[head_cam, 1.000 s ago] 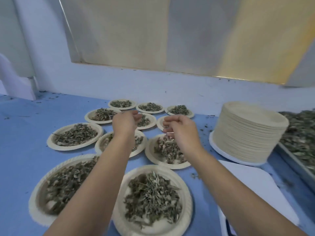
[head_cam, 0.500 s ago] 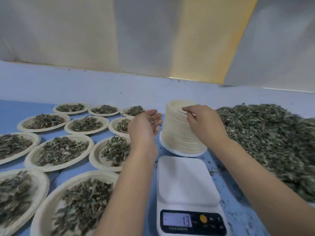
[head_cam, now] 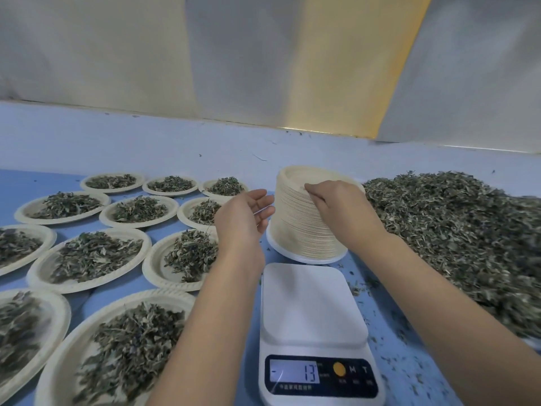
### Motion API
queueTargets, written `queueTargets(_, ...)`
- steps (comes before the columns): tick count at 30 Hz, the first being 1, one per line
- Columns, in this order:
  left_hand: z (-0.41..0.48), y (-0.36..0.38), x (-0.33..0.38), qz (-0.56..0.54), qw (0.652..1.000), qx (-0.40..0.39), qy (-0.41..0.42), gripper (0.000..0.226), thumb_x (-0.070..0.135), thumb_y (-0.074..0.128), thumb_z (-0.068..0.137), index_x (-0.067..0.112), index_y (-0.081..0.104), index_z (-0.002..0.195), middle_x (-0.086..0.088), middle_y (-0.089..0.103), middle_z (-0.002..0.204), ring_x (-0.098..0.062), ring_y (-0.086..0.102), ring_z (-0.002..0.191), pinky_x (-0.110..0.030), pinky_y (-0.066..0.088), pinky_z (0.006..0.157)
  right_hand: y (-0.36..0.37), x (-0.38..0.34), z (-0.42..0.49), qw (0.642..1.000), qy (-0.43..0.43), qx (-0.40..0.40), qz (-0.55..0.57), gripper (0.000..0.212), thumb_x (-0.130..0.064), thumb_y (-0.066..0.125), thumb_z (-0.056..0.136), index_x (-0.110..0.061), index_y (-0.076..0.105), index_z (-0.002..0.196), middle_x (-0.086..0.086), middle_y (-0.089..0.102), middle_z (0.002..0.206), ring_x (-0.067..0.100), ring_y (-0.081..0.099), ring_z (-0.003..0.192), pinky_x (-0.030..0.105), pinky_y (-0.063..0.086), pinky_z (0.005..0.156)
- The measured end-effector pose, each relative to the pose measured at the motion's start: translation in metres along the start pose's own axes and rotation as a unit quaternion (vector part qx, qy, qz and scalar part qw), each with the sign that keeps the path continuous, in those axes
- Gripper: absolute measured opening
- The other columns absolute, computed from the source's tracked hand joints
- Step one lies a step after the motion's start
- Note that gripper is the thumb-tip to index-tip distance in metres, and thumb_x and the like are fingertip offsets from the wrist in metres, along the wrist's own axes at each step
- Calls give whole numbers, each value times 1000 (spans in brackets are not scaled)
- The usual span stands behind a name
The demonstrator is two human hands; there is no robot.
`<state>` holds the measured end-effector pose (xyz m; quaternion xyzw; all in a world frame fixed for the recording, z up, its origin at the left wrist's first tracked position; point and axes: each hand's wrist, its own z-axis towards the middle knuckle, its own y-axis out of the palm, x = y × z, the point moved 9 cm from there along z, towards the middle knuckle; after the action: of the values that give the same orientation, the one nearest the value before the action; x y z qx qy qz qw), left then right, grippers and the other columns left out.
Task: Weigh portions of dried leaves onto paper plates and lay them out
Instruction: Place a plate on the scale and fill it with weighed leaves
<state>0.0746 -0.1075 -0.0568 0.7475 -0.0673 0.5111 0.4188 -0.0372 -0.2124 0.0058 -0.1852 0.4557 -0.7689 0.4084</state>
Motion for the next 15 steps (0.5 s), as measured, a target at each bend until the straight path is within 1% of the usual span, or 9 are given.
queueTargets(2,-1,1,-1,4,1000,1,-2,26,6,42,91,14,62,76,9,63,50,-4,57,48,-15,41,54,3,1,0,1000,-2,-5,-14,38,-10,39,101,-13,52,136,11,62,125,28,53,115,37,40,93)
queueTargets(4,-3,2,-2,6,1000,0,-3,27,5,40,90,14,62,76,10,63,50,-4,57,50,-16,40,55,6,1,0,1000,-6,-6,-17,40,-4,39,100,-11,50,137,12,60,126,28,50,117,32,36,95)
queueTargets(7,-5,5,-5,5,1000,-6,-5,27,5,40,90,13,62,77,9,63,50,-3,57,49,-16,39,56,3,0,0,999,-9,31,10,39,3,41,97,-6,54,133,13,61,124,30,49,117,27,31,94)
queueTargets(9,-7,6,-7,13,1000,-4,-6,27,6,41,90,14,63,77,10,64,50,-4,56,53,-17,41,59,-2,3,2,998,-2,59,23,38,5,42,95,-4,57,129,14,62,122,30,49,115,24,29,92)
queueTargets(11,-6,4,-8,22,1000,5,-4,25,7,43,91,15,63,78,11,63,50,-6,54,59,-18,41,62,-6,3,4,997,-4,76,24,37,6,42,94,-2,57,128,15,62,121,31,49,115,23,29,91)
queueTargets(13,-3,2,-8,28,1000,9,-5,24,7,44,91,15,63,80,11,63,50,-7,53,62,-18,41,63,-12,1,4,995,-16,100,25,36,7,43,94,0,58,127,17,63,120,33,50,114,25,30,92)
queueTargets(15,-1,1,-8,33,999,4,-9,22,9,45,92,15,64,82,10,66,58,-8,55,65,-18,43,64,-23,-6,-3,988,-40,144,39,34,10,45,91,5,60,122,20,64,114,37,54,109,28,34,91)
